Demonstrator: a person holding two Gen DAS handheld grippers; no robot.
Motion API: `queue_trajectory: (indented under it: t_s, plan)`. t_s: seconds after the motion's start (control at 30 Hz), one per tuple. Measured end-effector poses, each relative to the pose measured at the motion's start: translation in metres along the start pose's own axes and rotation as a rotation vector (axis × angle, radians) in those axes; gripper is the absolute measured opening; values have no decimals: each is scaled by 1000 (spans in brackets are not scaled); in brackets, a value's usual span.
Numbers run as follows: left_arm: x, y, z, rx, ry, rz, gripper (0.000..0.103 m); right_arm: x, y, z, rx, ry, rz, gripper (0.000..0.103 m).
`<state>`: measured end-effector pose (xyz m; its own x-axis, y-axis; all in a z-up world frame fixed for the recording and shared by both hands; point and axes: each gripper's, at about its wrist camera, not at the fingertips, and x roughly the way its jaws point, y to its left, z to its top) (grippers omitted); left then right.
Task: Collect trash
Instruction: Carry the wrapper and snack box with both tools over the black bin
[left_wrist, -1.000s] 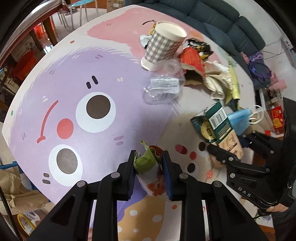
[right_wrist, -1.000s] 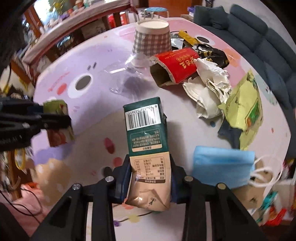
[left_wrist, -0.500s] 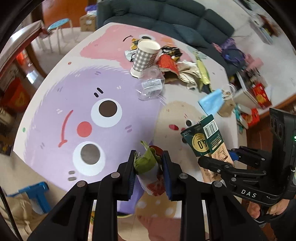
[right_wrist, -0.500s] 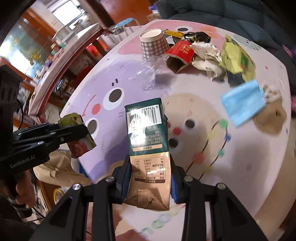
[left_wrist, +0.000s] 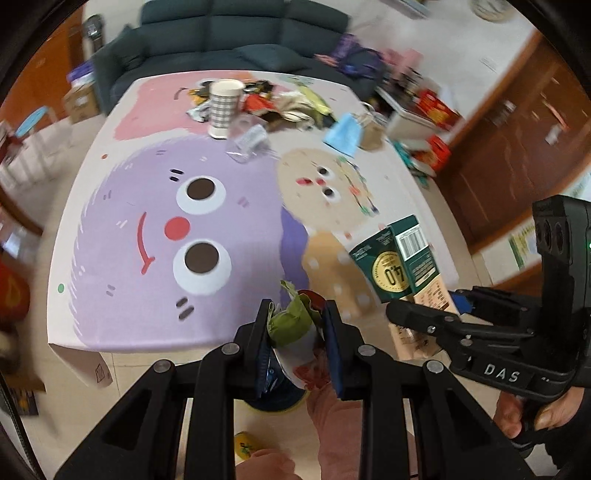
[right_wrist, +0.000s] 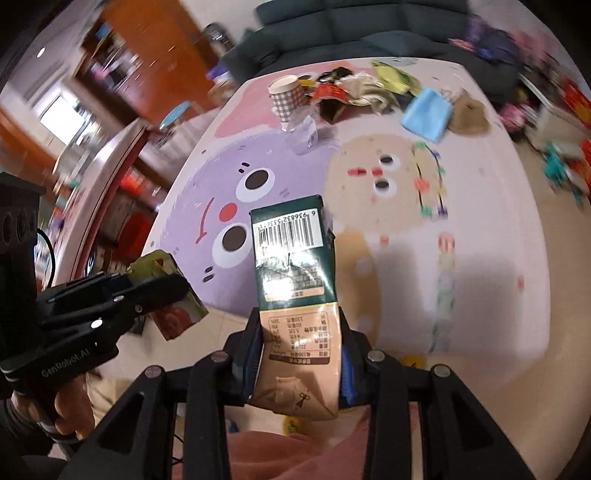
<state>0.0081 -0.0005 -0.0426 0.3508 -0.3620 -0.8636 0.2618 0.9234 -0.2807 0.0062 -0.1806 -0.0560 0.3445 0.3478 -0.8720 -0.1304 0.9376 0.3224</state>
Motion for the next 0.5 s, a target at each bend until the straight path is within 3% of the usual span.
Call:
queue_trajectory:
  t_s: [0.17,0.5]
  plan:
    - [-4,-3,-31,85,44,-43,24,-6,15,-46,113,-25,-24,36]
    - [23,-29,-77,185,146,-53,24,14,-10,-112,293,70,-44,36]
